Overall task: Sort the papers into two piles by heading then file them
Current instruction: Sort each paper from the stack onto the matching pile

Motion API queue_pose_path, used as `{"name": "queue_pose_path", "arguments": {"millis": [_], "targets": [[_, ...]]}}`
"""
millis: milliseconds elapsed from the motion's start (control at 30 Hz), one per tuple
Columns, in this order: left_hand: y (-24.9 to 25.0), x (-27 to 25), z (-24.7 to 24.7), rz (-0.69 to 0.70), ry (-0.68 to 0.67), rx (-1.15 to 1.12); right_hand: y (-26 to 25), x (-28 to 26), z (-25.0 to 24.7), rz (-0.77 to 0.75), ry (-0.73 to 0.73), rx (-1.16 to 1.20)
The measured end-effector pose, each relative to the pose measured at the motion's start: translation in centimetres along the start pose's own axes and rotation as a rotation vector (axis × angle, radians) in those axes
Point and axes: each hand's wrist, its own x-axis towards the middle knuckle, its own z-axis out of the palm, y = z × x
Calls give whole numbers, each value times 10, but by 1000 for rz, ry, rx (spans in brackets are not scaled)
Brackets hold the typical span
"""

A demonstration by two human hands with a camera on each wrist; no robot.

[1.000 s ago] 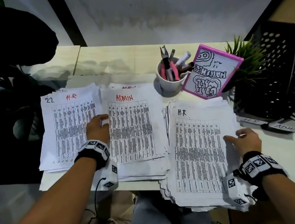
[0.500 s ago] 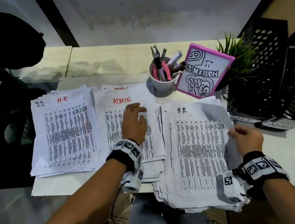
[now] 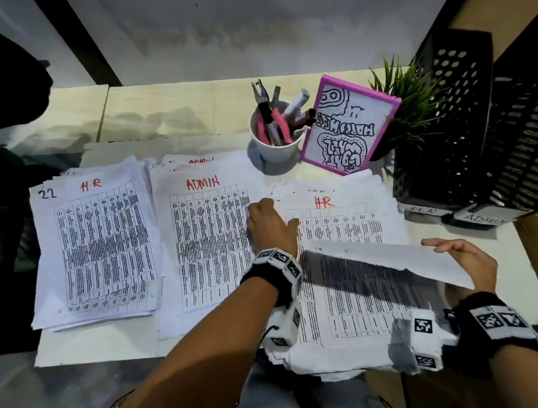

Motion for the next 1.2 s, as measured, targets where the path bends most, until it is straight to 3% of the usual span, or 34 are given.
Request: {"name": "queue_pose_path", "arguments": {"millis": [200, 433, 533, 700, 800, 933, 1067, 1200], "targets": [[-2, 9, -10, -64, 58, -169, -12, -9, 5, 81, -65, 12], [-4, -2, -23, 241, 84, -64, -26, -21, 25, 42, -191, 14], [3, -18, -29, 347, 25, -242, -25, -20, 28, 16, -261, 151], [21, -61, -39, 410, -117, -445, -31, -4, 32, 127, -300, 83], [21, -83, -32, 449, -168, -506, -32, -5, 39, 118, -210, 18], [27, -90, -28, 372, -166, -633, -37, -8, 50, 86, -147, 142], [24, -87, -34, 238, -277, -715, -42, -6, 59, 137, -127, 209], [12, -79, -41, 143, -109, -538, -40, -7, 75, 141, -118, 233]]}}
